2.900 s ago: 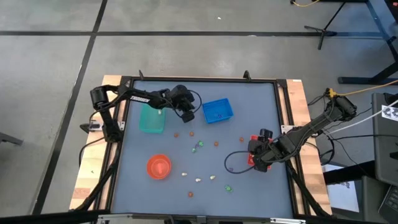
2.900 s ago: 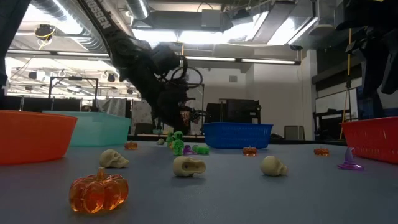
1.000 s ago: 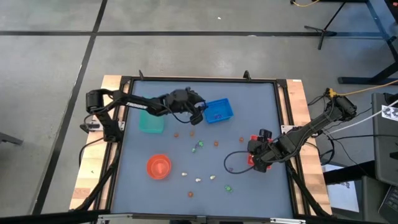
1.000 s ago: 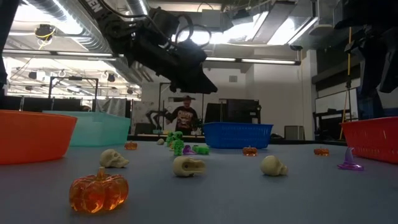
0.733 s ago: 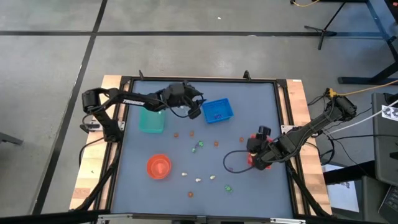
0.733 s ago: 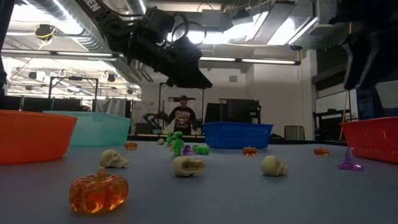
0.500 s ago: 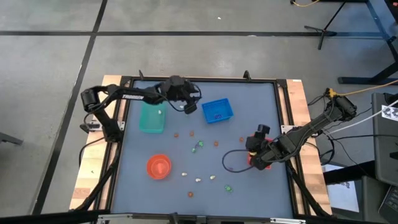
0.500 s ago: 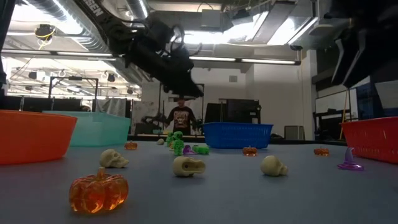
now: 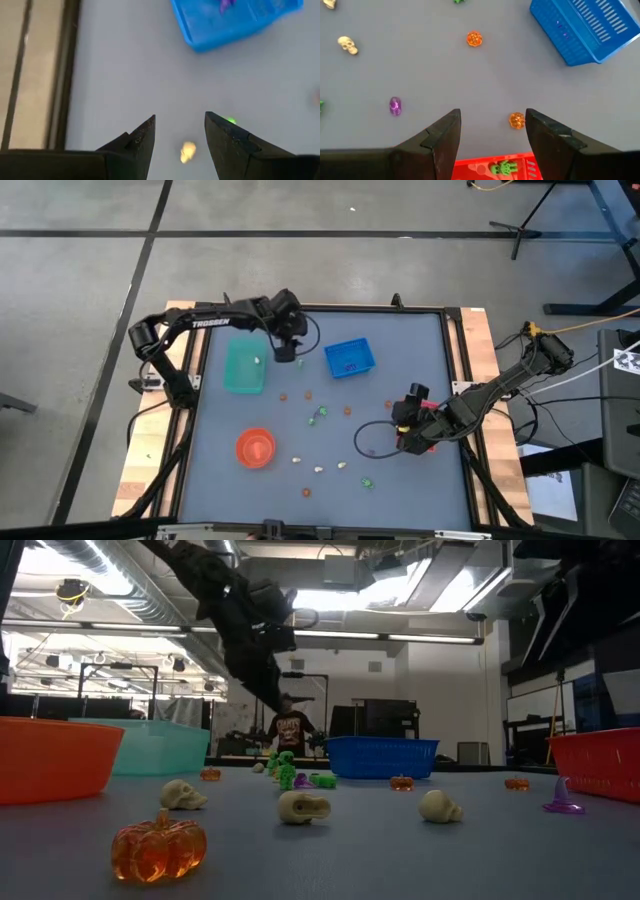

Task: Sort Halloween decoration
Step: Put the white skull toy into the green bin

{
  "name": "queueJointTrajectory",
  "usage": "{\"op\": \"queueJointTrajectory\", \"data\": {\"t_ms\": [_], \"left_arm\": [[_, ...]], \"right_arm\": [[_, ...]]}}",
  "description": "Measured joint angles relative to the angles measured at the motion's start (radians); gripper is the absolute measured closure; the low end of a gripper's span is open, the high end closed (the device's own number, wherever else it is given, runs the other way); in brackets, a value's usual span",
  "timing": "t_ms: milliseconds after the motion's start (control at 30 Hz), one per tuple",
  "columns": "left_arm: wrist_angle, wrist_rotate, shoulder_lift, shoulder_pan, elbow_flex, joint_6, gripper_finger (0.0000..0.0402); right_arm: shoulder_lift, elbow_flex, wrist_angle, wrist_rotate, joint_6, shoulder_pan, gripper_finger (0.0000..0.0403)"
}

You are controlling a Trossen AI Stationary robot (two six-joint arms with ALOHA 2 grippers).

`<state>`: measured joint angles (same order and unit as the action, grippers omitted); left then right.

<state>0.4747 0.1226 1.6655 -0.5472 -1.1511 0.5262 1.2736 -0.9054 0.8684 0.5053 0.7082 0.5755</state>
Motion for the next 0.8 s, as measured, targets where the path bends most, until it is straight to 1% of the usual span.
{"op": "queueJointTrajectory", "data": {"t_ms": [133, 367, 500, 600, 800], "left_arm": [[0.008, -0.003, 0.000, 0.000, 0.044, 0.035, 0.0246], [0.001, -0.005, 0.014, 0.000, 0.078, 0.065, 0.0246], [-0.006, -0.007, 0.064, 0.000, 0.080, 0.084, 0.0246], [-0.041, -0.008, 0.106, 0.000, 0.080, 0.086, 0.0246], [-0.041, -0.069, 0.162, -0.004, 0.080, 0.089, 0.0246]], "right_arm": [[0.000, 0.000, 0.000, 0.000, 0.001, 0.000, 0.0182], [0.000, 0.000, 0.000, 0.000, -0.003, 0.000, 0.0182], [0.000, 0.000, 0.000, 0.000, -0.005, 0.000, 0.0182], [0.000, 0.000, 0.000, 0.000, -0.006, 0.000, 0.0182], [0.000, 0.000, -0.002, -0.001, -0.006, 0.000, 0.0182]]}}
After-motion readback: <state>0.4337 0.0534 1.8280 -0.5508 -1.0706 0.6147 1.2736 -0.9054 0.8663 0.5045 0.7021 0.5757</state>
